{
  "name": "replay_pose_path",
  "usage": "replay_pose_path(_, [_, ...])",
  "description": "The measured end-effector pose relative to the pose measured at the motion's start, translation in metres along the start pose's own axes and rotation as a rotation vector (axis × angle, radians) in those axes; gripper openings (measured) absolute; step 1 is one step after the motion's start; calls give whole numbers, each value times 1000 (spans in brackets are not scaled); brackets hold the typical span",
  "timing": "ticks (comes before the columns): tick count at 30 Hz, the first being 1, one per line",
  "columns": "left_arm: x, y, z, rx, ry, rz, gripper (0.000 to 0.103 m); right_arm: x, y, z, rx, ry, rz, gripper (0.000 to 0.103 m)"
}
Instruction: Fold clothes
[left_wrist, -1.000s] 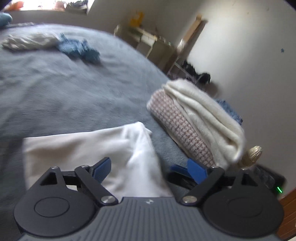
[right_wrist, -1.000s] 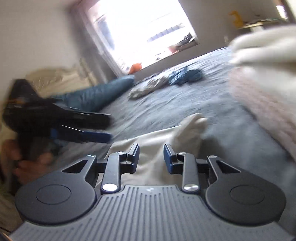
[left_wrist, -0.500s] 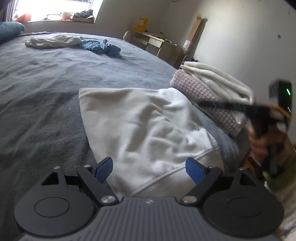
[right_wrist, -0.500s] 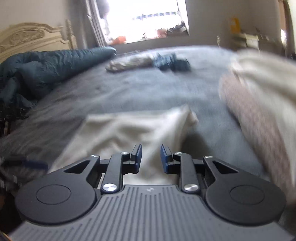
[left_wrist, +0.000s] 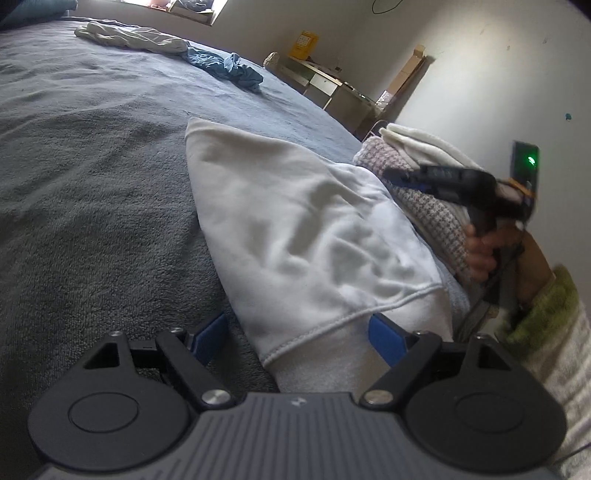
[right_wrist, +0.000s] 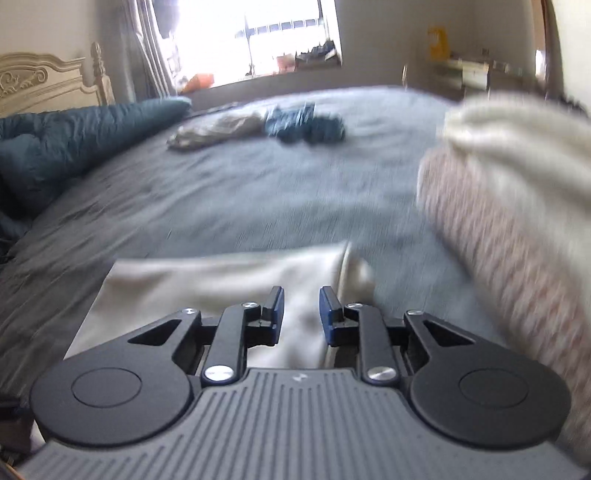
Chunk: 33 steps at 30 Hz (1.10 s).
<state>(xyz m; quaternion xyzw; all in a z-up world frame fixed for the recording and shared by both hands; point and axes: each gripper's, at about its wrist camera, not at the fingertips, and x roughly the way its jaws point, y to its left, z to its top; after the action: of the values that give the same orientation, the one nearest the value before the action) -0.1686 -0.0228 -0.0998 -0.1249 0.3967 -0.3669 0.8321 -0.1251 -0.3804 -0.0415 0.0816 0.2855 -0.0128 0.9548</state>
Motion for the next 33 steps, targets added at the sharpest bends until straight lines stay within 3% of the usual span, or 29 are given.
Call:
replay_pose_path(3, [0, 1, -2, -3, -10, -6, 85, 38, -14, 2, 49, 57, -12, 20])
replay_pose_path(7, [-1, 2, -3, 6, -12, -20, 85, 55, -32, -2, 168, 102, -1, 20])
replay_pose_path(11, [-3, 7, -3, -9, -14, -42, 85, 42, -20, 14, 112, 29, -21, 20])
replay_pose_path(15, [-12, 5, -6, -13, -27, -31, 85, 76, -15, 8, 71, 145, -58, 20])
replay_pose_path(18, [-26, 6, -11, 3, -45, -17, 85, 49, -8, 15, 79, 96, -66, 21])
replay_pose_path(22, [-40, 18, -17, -20, -43, -16, 85, -16, 17, 11, 78, 2, 54, 21])
replay_pose_path(25, [-47, 26, -20, -56, -62, -25, 84, -40, 42, -15, 13, 28, 101, 21])
replay_pose_path(29, [-51, 36, -23, -128, -76, -54, 83, -29, 49, -70, -41, 157, 42, 19])
replay_pose_path(33, [-56, 38, -22, -155, -79, -52, 81, -63, 55, -67, 14, 81, 59, 21])
